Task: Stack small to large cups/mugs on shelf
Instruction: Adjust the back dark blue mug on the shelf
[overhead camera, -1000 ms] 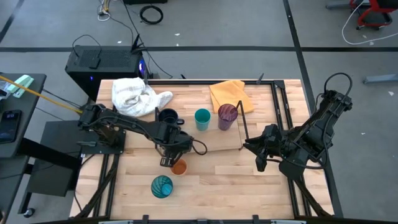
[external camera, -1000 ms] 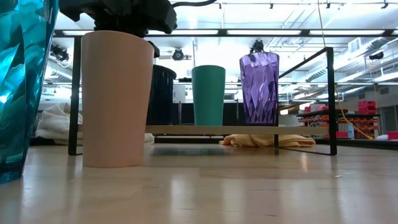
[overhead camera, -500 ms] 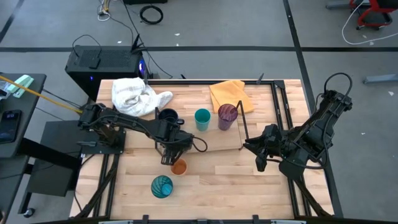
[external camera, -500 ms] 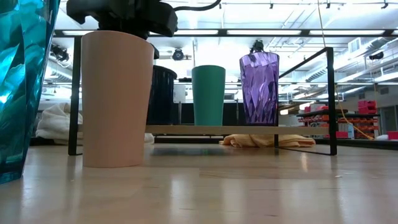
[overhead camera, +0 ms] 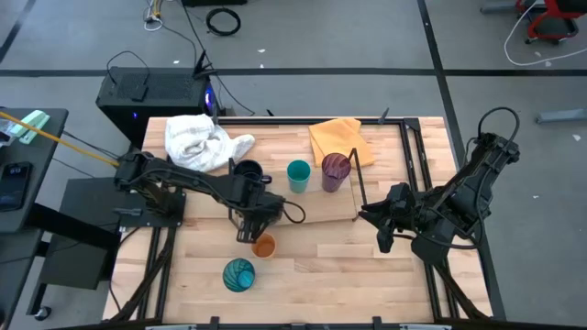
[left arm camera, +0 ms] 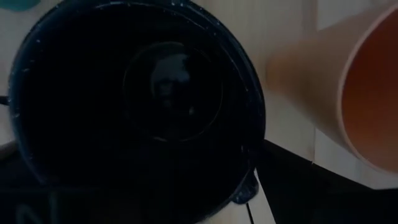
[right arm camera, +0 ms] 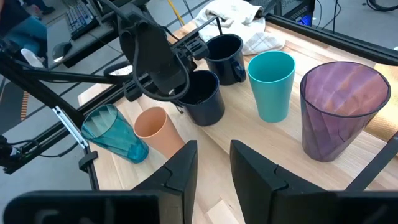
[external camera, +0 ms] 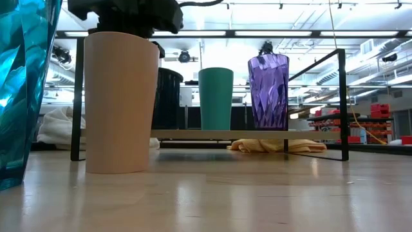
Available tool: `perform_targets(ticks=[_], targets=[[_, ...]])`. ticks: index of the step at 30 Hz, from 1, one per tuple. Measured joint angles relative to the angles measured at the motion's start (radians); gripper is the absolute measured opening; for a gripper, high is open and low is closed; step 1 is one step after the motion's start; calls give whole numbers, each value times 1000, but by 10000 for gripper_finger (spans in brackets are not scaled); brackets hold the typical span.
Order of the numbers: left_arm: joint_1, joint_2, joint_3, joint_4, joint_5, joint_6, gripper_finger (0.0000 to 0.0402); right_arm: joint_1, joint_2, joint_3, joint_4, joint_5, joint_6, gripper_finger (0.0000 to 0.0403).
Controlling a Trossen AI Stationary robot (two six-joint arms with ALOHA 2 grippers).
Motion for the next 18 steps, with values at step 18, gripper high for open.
perform_targets(ticks=[18], targets=[[1, -13, 236, -131, -94, 41, 220, 0, 0, 0, 2, -4, -1, 103]])
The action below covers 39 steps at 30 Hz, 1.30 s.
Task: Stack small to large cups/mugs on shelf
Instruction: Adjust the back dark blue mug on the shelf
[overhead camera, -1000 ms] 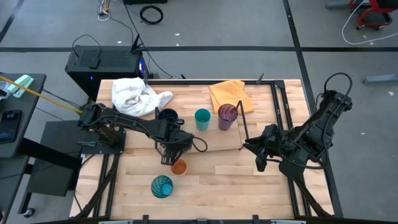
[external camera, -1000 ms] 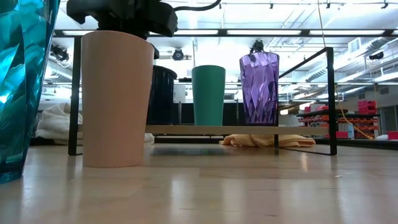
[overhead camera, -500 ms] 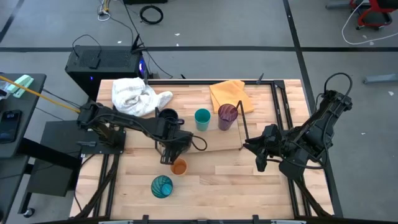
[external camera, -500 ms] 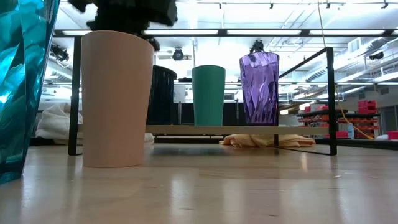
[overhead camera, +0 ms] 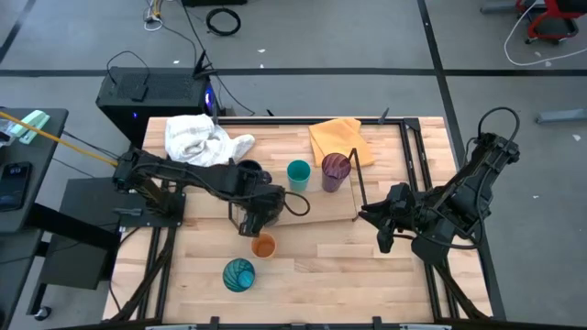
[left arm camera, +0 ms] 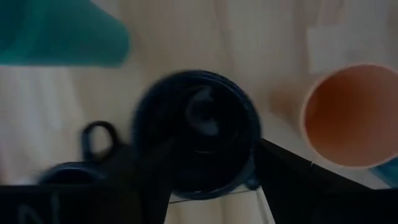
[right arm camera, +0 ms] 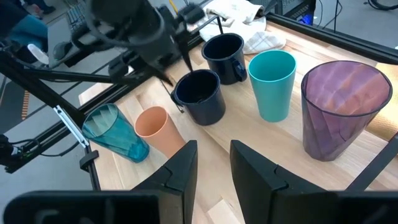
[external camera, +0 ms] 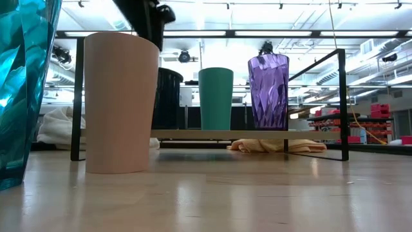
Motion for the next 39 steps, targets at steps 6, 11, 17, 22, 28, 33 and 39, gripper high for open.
perform_targets(ticks=[6, 11, 17, 22, 28, 33, 39], targets=[[27, 0, 103, -50, -92, 29, 204, 0, 0, 0, 0, 0, -1, 103], [113, 0, 111, -153, -133, 82, 187, 0, 0, 0, 1, 0, 0, 103], [263, 0, 111, -144, -64, 107, 173, 0, 0, 0, 11, 0, -10, 103], [352, 3, 111, -92, -24, 110, 172, 1, 0, 0, 13, 0, -10, 103], [403, 7, 66, -92, -9, 105, 171, 3, 0, 0, 17, 1, -11, 103], [402, 7, -43, -109, -1, 105, 161, 3, 0, 0, 17, 1, -17, 103], [400, 8, -108, -60, 30, 105, 142, 3, 0, 0, 16, 1, -18, 103]])
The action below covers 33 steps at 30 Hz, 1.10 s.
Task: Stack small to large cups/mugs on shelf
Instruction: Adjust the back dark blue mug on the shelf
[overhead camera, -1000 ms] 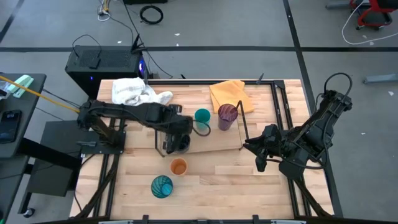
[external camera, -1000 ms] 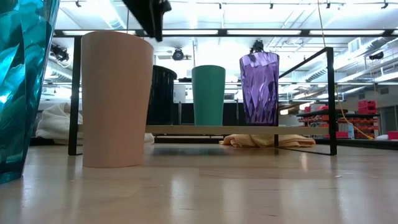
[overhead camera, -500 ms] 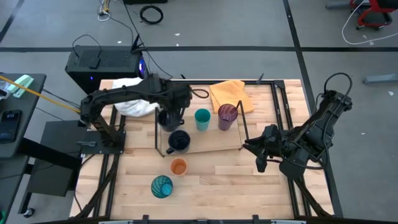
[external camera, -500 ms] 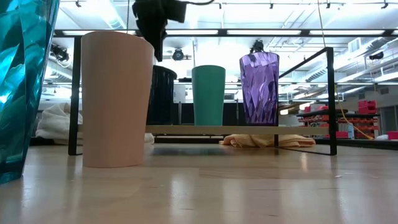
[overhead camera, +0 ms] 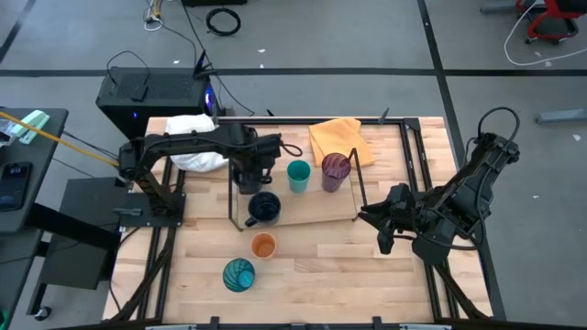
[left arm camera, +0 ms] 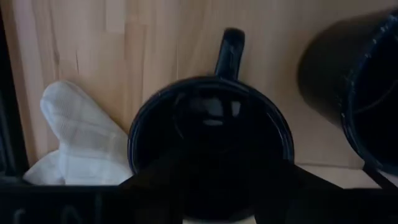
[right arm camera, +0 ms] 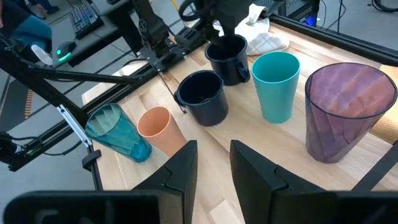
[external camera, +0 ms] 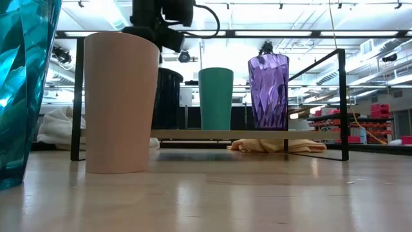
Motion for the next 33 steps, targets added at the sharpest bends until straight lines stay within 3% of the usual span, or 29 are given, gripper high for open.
perform_targets(ticks=[8, 33], targets=[[11, 0, -10, 97, 4, 8, 134, 0, 0, 0, 0, 0, 0, 103], [26, 36, -9, 134, 0, 53, 125, 0, 0, 0, 16, 0, 1, 103]])
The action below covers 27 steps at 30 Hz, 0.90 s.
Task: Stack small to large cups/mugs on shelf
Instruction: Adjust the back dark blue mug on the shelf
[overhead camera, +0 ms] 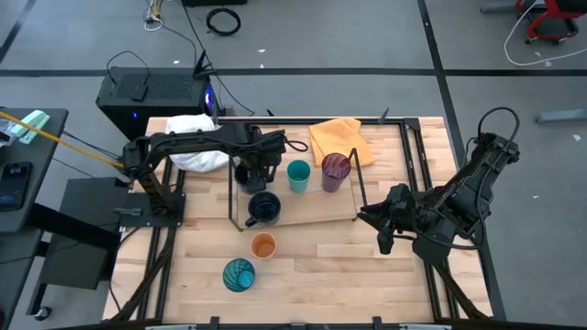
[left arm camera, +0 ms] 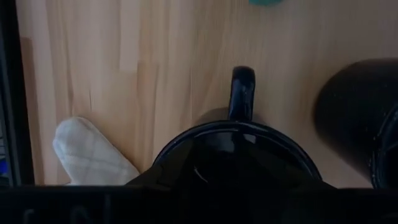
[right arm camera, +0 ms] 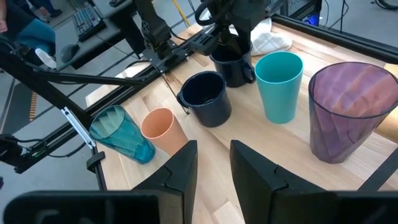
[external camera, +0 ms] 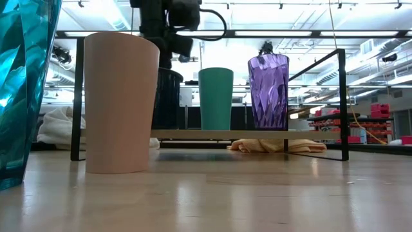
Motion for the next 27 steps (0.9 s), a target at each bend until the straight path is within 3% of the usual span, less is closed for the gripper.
perform_targets(ticks=[27], targets=[[2, -5, 0, 44, 29, 0, 134, -1, 0, 0, -1, 0, -1, 103]])
